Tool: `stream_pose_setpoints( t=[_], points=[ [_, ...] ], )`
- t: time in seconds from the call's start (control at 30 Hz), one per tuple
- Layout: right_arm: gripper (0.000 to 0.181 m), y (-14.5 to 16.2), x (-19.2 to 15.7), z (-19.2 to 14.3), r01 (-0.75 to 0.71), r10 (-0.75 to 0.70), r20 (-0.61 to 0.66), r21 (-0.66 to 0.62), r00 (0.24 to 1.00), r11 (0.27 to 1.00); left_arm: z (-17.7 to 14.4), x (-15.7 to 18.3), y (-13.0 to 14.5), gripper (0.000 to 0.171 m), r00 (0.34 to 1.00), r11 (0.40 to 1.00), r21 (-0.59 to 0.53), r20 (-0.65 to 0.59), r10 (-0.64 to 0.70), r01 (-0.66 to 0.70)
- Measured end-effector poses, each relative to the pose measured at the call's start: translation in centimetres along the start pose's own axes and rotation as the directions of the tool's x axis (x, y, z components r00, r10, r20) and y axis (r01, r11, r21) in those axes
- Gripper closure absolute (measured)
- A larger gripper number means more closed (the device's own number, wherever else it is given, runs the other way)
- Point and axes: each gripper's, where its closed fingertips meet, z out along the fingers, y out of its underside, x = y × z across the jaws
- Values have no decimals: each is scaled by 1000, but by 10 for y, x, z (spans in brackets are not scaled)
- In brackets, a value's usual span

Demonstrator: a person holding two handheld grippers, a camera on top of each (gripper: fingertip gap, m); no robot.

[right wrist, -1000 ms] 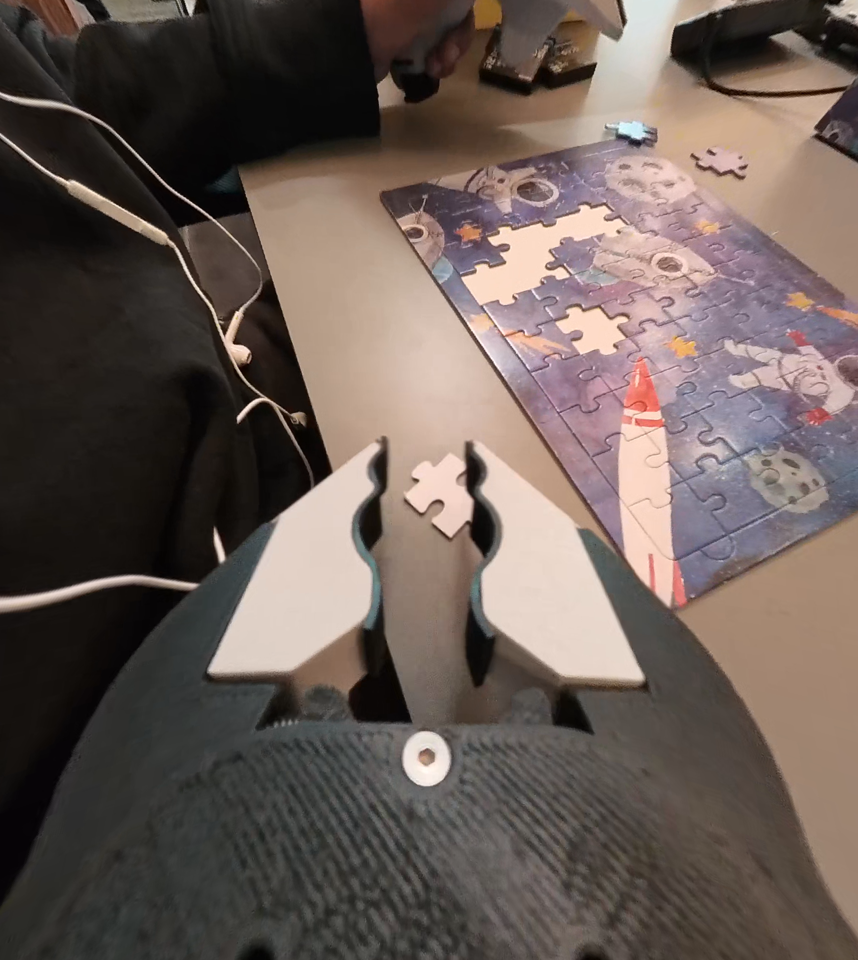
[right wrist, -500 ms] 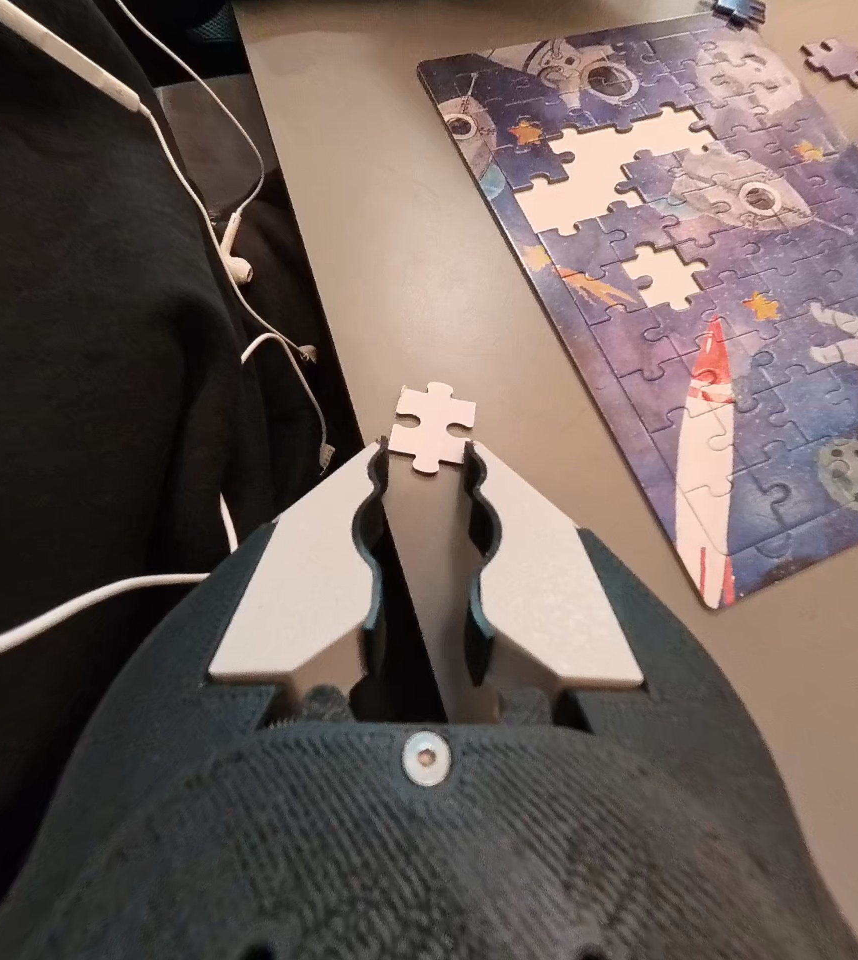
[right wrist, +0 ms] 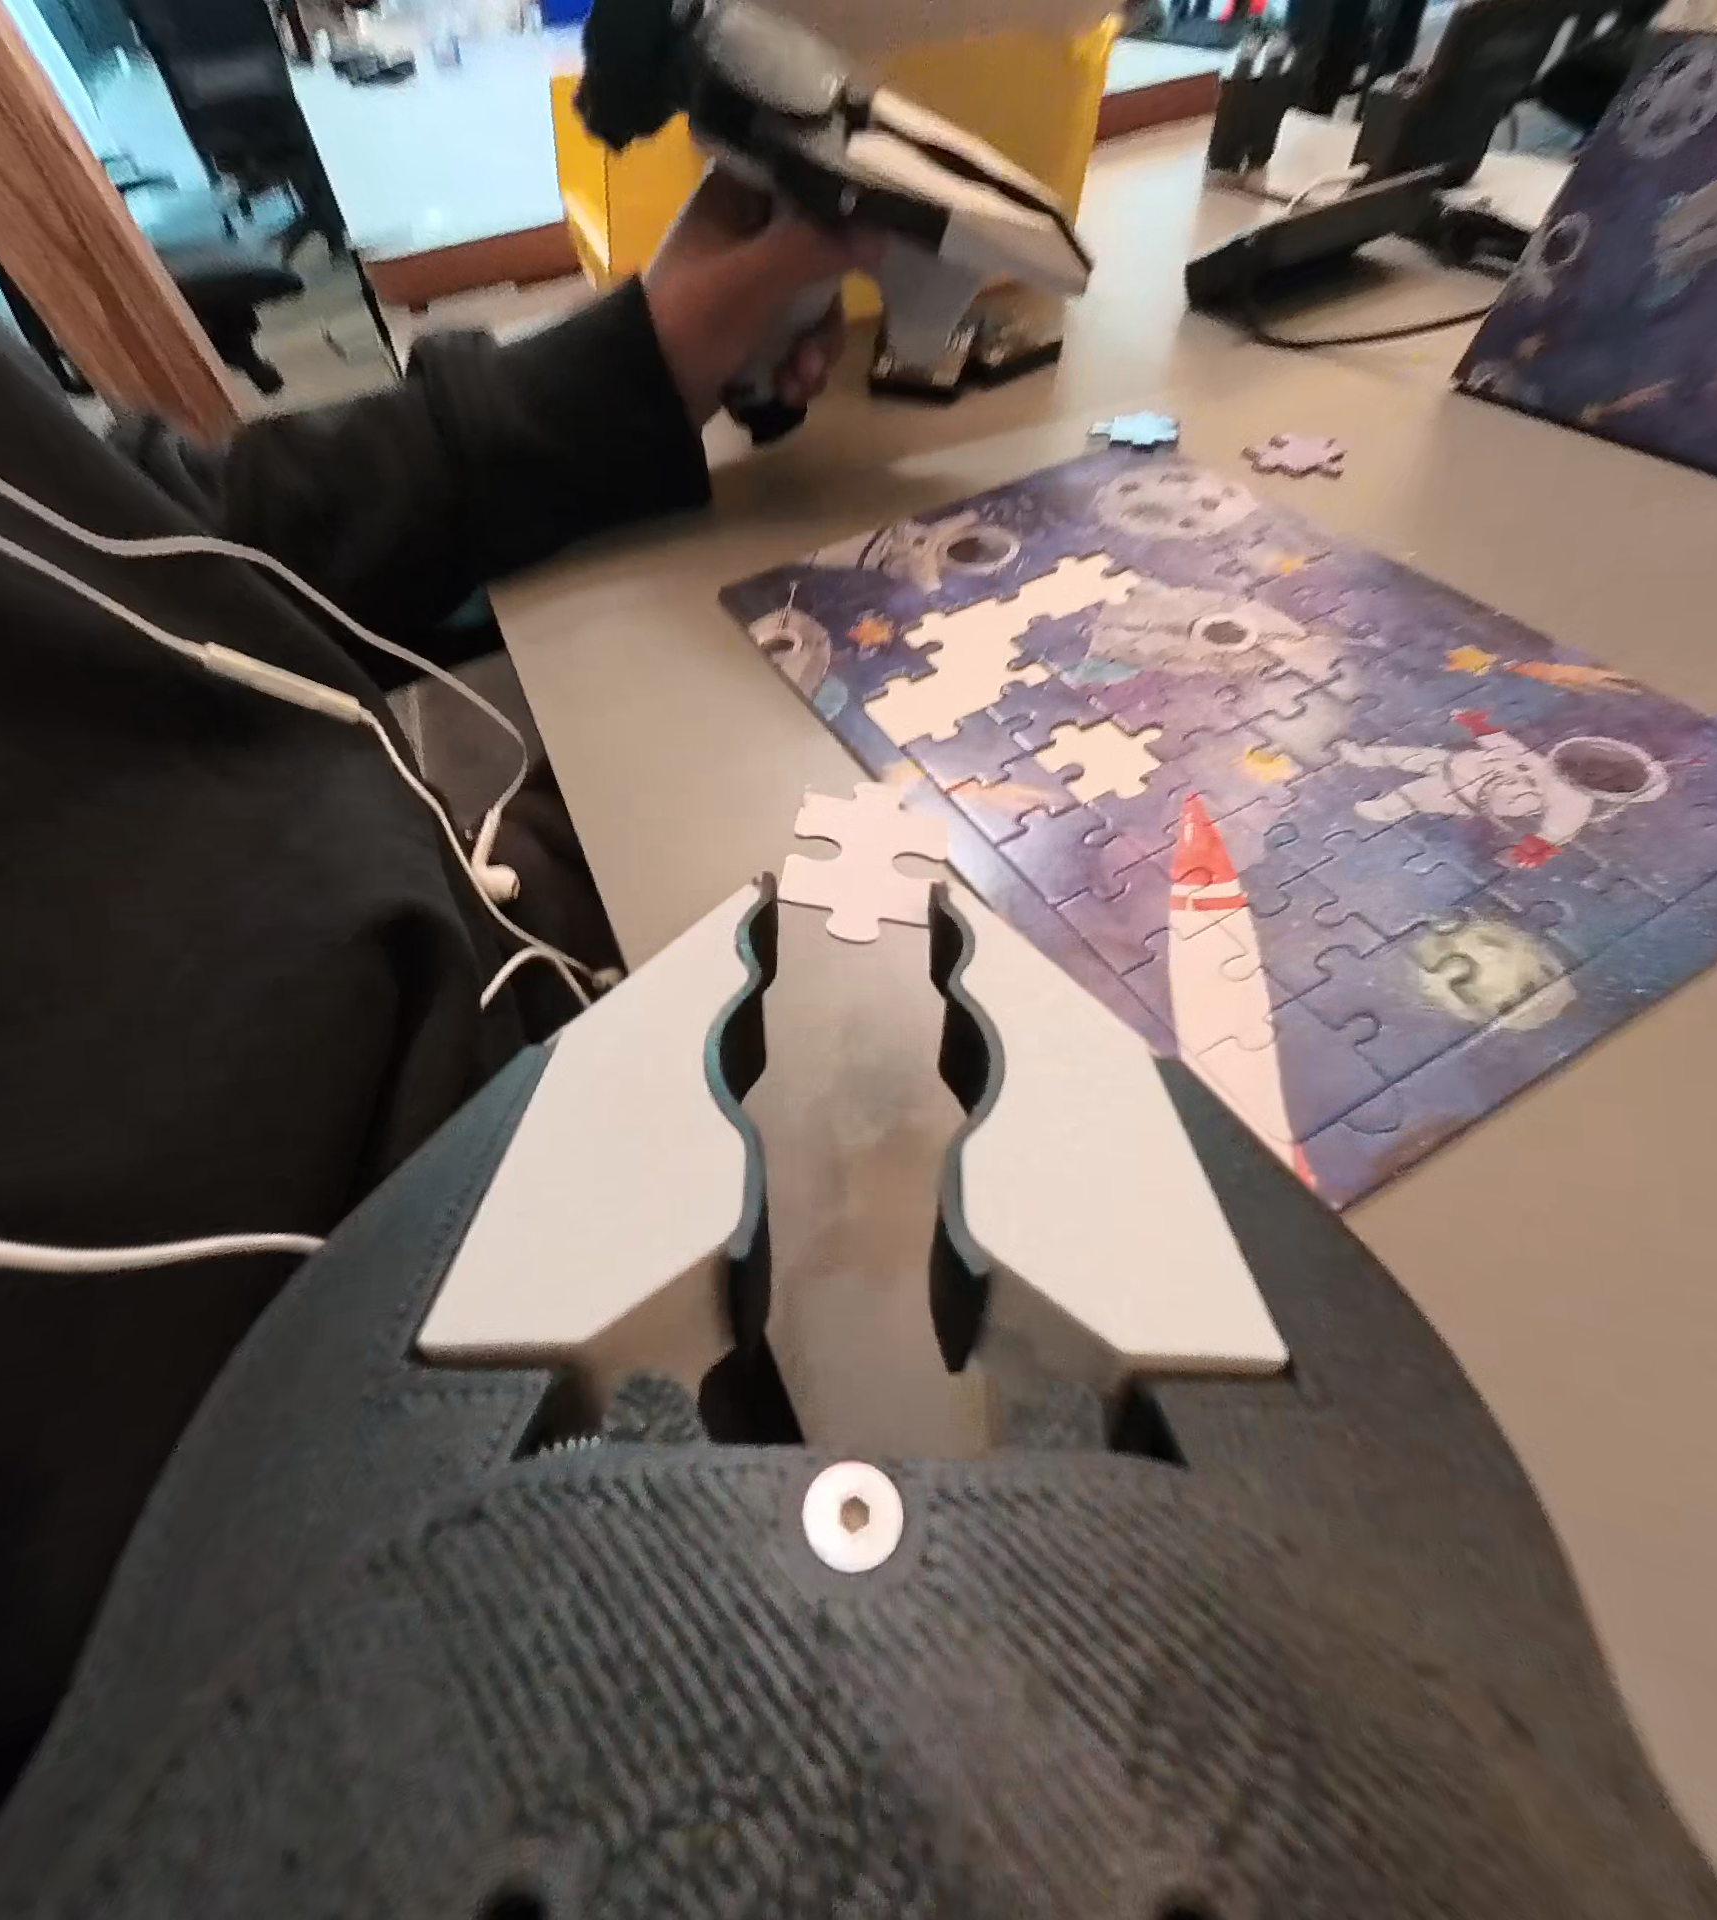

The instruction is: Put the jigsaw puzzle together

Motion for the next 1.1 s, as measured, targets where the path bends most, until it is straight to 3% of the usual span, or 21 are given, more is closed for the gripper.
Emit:
stream_pose_setpoints(
  t=[0.13, 0.27, 0.4, 0.5, 0.57, 0.73, 0.9, 1.1],
  points=[
    [154, -18, 7, -5, -61, 60, 20, 103, 998, 993, -15, 10, -25, 171, 998, 988, 140, -17, 67, -64],
    [154, -40, 8, -2, -119, 101, 108, 185, 989, 975, -40, 38, -55, 171, 982, 929, 342, -72, 175, -141],
    [154, -65, 6, 11, -159, 105, 222, 242, 969, 957, -61, 90, -71, 148, 930, 859, 490, -227, 289, -147],
    [154, -71, 5, 29, -168, 99, 285, 227, 953, 959, -65, 131, -68, 119, 872, 864, 485, -357, 335, -134],
    [154, -71, 1, 39, -188, 111, 335, 206, 936, 960, -68, 157, -61, 112, 837, 870, 472, -412, 360, -142],
    [154, -64, -12, 52, -250, 166, 447, 135, 879, 959, -82, 211, -41, 114, 767, 873, 449, -487, 418, -190],
    [154, -56, -22, 64, -256, 198, 510, 46, 837, 965, -63, 208, -8, 117, 749, 895, 312, -495, 440, -319],
    [154, -54, -29, 76, -241, 207, 535, -7, 819, 970, -65, 212, -2, 143, 724, 879, 318, -502, 474, -355]
  ],
)
